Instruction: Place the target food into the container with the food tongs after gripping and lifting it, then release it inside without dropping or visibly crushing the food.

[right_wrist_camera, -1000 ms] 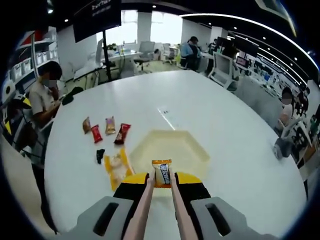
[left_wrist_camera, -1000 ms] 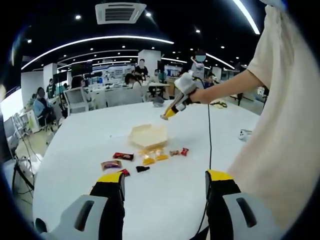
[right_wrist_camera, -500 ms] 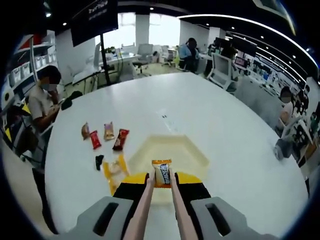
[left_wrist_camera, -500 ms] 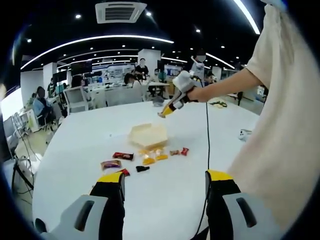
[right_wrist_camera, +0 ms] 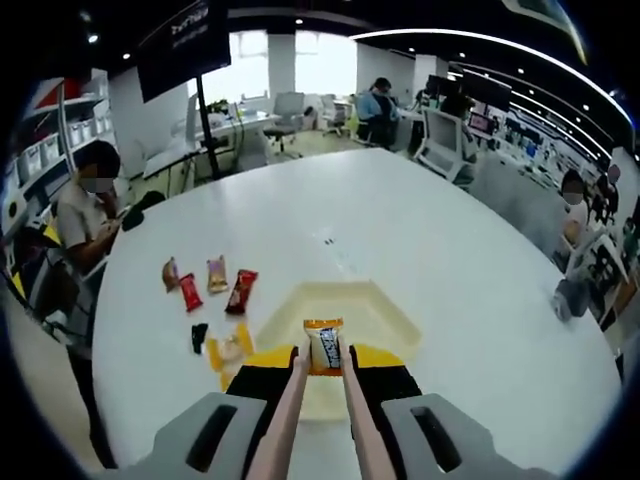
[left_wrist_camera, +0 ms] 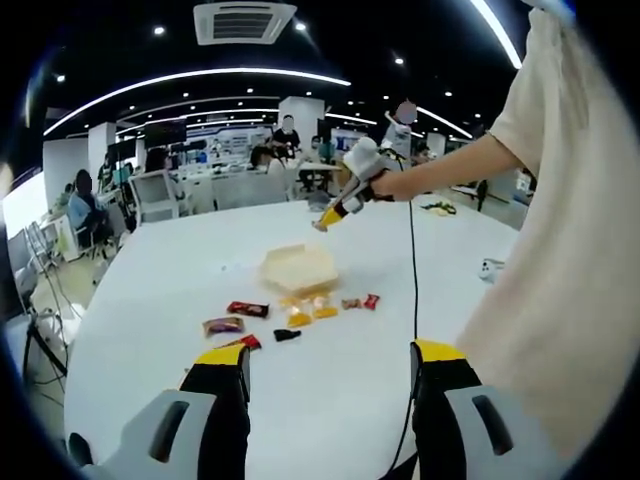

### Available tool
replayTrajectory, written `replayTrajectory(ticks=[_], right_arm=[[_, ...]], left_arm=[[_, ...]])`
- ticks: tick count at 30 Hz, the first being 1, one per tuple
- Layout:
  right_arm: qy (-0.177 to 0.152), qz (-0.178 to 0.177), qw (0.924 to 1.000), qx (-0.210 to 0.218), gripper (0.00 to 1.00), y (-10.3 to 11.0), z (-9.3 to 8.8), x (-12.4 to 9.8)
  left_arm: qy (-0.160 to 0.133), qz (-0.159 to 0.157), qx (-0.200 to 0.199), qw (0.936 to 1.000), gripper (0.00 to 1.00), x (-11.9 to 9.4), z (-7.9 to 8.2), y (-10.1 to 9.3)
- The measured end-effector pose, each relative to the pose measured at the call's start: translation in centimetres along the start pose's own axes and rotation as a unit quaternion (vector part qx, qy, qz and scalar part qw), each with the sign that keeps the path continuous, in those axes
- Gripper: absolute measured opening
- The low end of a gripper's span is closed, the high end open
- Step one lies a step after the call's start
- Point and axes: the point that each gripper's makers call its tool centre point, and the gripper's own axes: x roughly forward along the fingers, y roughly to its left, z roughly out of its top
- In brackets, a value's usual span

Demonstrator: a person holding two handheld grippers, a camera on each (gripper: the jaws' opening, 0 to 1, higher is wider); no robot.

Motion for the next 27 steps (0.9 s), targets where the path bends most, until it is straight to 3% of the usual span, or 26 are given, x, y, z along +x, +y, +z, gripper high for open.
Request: replayTrajectory(ticks=[27], right_arm=[[-0.006, 0.002, 1.0, 0.001, 0.19, -0.6, 1.7, 0.9]], left_arm=[[0.003, 0.004, -0.004, 1.0, 0.64, -0.1, -0.3, 0.4]])
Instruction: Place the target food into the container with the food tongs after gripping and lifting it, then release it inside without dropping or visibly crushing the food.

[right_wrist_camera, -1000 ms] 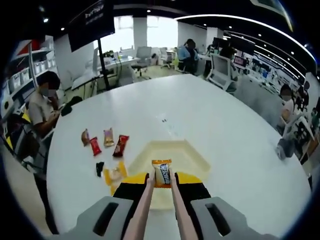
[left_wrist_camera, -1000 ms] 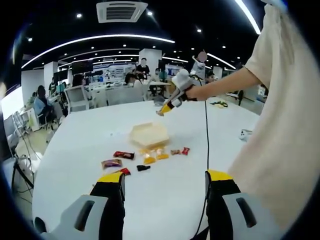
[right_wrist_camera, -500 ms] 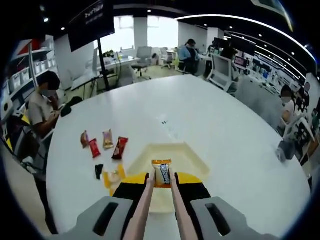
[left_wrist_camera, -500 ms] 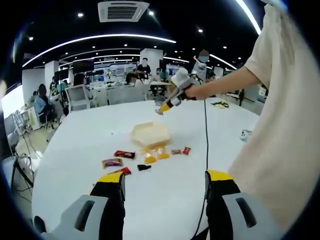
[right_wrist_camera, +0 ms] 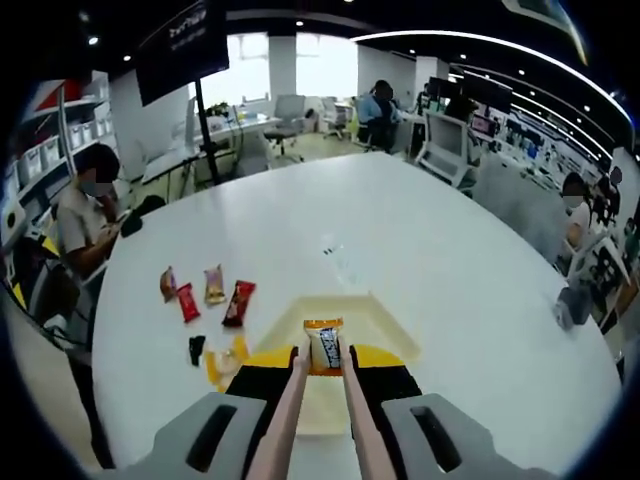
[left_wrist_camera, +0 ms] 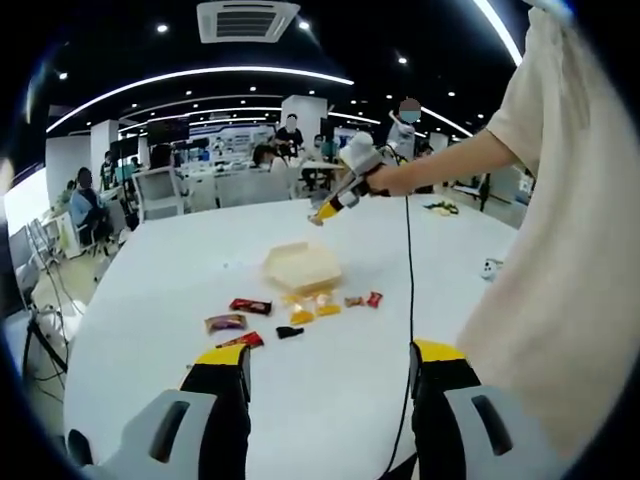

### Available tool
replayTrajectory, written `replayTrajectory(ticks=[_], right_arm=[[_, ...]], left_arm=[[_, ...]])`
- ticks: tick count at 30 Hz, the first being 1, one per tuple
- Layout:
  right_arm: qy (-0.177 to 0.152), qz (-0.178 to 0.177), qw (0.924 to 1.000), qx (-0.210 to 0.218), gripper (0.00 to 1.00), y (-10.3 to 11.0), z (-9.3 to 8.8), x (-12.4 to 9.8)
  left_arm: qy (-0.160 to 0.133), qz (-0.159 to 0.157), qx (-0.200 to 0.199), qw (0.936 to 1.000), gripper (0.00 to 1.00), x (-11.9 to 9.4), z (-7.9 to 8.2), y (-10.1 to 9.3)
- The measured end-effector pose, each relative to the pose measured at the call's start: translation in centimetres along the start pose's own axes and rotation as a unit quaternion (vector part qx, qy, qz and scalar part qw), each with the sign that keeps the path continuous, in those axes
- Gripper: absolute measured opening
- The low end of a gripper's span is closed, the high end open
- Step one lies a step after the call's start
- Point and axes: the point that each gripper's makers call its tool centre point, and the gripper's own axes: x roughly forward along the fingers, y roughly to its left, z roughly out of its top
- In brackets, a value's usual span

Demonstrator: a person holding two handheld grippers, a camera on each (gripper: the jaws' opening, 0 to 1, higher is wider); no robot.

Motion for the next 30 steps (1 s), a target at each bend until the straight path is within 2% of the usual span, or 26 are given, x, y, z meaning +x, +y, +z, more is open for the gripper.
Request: replayTrajectory(ticks=[30], right_arm=[[-0.007, 0.002, 1.0, -0.006, 0.19, -0.1, 1.5, 0.2]], left_arm=[[0.004, -0.004, -0.002, 1.0, 0.64, 0.1, -0.3, -0.4]])
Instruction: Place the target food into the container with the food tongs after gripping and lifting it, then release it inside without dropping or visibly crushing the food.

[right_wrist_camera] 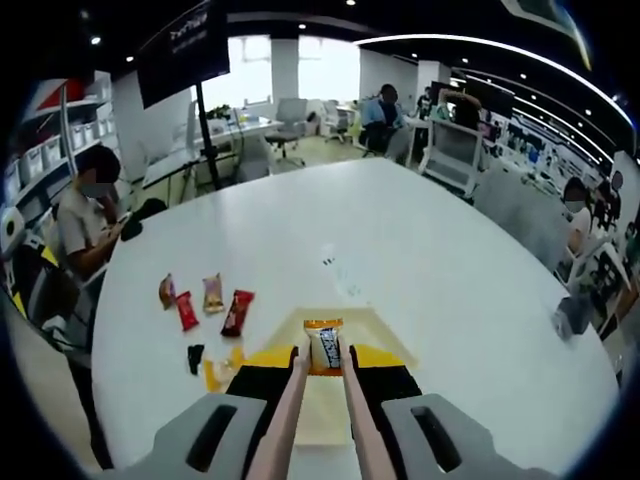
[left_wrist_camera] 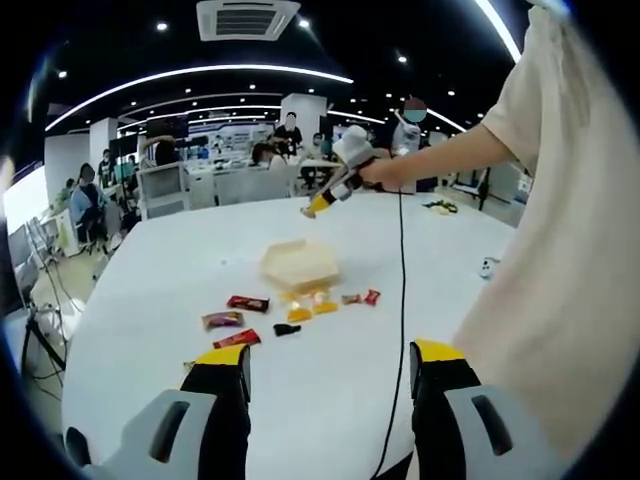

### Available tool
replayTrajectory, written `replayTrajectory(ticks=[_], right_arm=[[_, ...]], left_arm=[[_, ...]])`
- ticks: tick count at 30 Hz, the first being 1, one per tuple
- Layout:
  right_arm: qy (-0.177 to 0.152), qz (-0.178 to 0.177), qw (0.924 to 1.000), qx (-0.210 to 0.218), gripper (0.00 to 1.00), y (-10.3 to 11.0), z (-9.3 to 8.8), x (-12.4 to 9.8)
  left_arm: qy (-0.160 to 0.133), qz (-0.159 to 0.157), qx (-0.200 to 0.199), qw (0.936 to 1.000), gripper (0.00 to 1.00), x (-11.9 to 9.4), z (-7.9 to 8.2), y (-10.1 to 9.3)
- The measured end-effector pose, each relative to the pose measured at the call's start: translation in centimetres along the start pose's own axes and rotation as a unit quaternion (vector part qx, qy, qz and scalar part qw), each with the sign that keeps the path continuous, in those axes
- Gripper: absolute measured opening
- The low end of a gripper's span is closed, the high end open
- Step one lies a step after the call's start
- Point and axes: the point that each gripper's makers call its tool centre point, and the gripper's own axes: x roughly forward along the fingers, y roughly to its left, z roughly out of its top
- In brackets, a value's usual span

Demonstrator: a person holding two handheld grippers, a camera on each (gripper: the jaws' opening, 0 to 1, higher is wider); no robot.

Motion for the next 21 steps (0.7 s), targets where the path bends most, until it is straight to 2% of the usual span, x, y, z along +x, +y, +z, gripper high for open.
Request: replayTrajectory(ticks=[21], right_arm=[[0.002, 0.001, 1.0, -0.005, 0.2, -0.14, 0.01, 0.22]], left_arm=[[0.0, 0.002, -0.002, 1.0, 0.64, 0.14, 0.12, 0.29]])
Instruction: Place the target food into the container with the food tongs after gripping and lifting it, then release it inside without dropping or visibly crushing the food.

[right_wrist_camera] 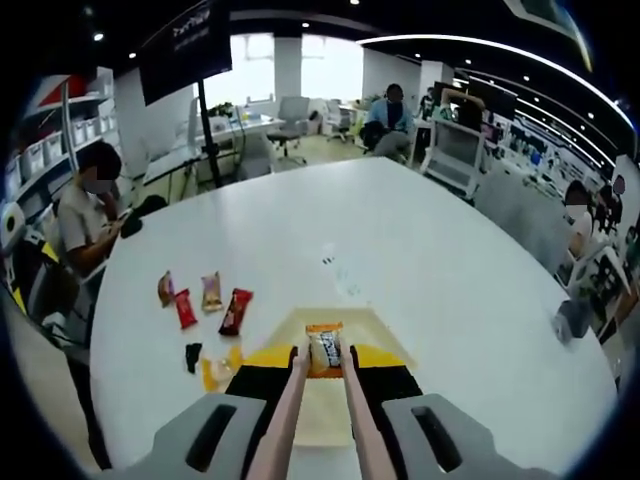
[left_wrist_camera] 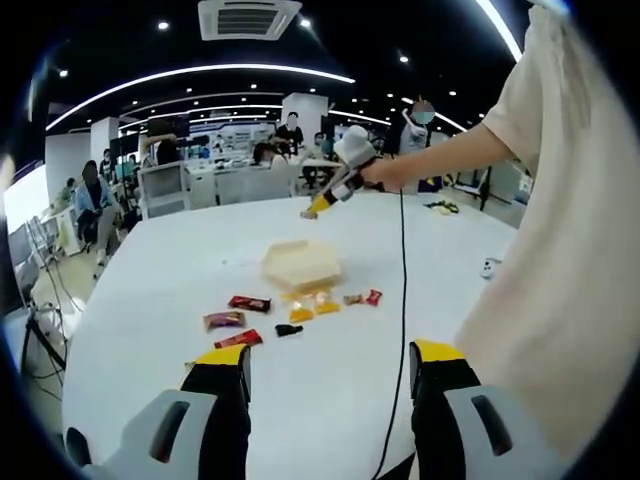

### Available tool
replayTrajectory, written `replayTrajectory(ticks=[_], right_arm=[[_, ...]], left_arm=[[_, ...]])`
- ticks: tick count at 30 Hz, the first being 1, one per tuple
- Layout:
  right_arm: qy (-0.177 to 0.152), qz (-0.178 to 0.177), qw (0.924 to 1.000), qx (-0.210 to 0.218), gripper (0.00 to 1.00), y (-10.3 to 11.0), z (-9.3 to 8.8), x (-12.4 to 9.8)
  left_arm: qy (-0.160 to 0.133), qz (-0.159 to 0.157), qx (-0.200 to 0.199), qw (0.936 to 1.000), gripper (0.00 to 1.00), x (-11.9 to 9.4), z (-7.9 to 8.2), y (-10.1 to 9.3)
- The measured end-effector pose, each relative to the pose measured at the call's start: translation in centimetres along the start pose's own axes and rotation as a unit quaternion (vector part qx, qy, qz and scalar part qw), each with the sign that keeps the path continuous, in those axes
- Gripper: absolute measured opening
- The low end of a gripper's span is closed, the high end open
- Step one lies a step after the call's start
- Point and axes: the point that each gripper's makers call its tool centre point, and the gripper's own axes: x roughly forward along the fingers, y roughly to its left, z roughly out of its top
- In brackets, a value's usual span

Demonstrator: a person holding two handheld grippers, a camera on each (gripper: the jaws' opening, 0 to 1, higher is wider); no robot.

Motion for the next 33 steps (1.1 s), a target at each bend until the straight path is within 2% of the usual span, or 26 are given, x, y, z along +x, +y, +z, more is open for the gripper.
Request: replayTrajectory(ticks=[15, 28, 33], right_arm=[[0.001, 0.003, 1.0, 0.0, 0.2, 0.2, 0.0, 0.1], [0.007, 0.008, 0.9999, 0.003, 0.21, 0.8, -1.2, -0.2], [0.015, 0.013, 0.9998, -0.008, 0.21, 1.8, -2.3, -0.5]], left_arm=[[0.0, 0.0, -0.003, 1.0, 0.63, 0.1, -0.1, 0.0], [-0.001, -0.003, -0.001, 1.0, 0.63, 0.0, -0.3, -0.2], [-0.002, -0.005, -0.001, 1.0, 0.62, 0.0, -0.3, -0.4]])
